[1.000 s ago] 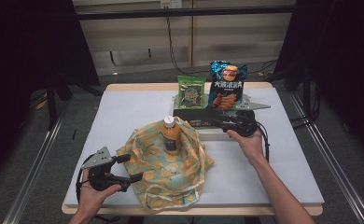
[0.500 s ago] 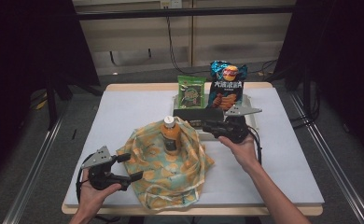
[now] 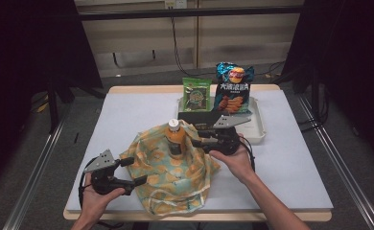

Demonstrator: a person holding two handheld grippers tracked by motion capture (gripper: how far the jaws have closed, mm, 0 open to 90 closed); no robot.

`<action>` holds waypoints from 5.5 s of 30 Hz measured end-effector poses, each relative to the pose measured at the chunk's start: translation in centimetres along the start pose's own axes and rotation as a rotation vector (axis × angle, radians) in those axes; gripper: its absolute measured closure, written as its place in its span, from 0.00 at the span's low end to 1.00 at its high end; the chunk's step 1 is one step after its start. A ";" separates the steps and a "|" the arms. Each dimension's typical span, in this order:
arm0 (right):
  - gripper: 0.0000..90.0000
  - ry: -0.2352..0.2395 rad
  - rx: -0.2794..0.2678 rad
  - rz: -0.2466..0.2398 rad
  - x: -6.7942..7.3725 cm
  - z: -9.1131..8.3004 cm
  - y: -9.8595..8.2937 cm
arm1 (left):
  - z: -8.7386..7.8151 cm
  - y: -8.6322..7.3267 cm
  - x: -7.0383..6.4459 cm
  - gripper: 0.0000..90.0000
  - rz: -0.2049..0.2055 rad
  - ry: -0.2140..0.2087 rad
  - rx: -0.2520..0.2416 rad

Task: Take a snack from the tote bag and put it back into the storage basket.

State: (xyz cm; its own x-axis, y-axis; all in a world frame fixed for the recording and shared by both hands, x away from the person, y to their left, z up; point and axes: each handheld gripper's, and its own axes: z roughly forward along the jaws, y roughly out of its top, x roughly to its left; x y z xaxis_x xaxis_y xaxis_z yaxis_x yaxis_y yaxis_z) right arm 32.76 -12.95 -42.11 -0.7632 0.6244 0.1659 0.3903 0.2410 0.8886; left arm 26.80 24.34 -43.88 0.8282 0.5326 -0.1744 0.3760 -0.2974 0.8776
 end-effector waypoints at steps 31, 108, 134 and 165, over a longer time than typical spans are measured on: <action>0.31 -0.074 -0.009 0.010 3.0 6.4 1.3 | 0.2 0.0 0.3 0.14 -0.012 -0.003 -0.004; 0.36 0.248 -0.129 -0.125 -1.5 0.9 6.2 | -0.8 -0.5 0.4 0.14 -0.029 0.026 -0.003; 0.36 0.112 -0.140 -0.088 -6.2 -5.3 5.9 | -1.2 -0.6 0.0 0.14 -0.026 0.036 -0.008; 0.36 -0.045 -0.104 -0.002 -13.3 -8.7 3.5 | -1.1 -0.7 0.3 0.14 -0.027 0.041 0.001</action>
State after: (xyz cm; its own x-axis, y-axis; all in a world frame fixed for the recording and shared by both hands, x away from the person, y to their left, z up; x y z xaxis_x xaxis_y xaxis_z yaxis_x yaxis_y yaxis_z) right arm 39.81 -26.85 -37.45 -0.7391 0.6575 0.1463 0.3312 0.1656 0.9289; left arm 26.31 25.58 -44.08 0.8000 0.5725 -0.1798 0.3986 -0.2831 0.8723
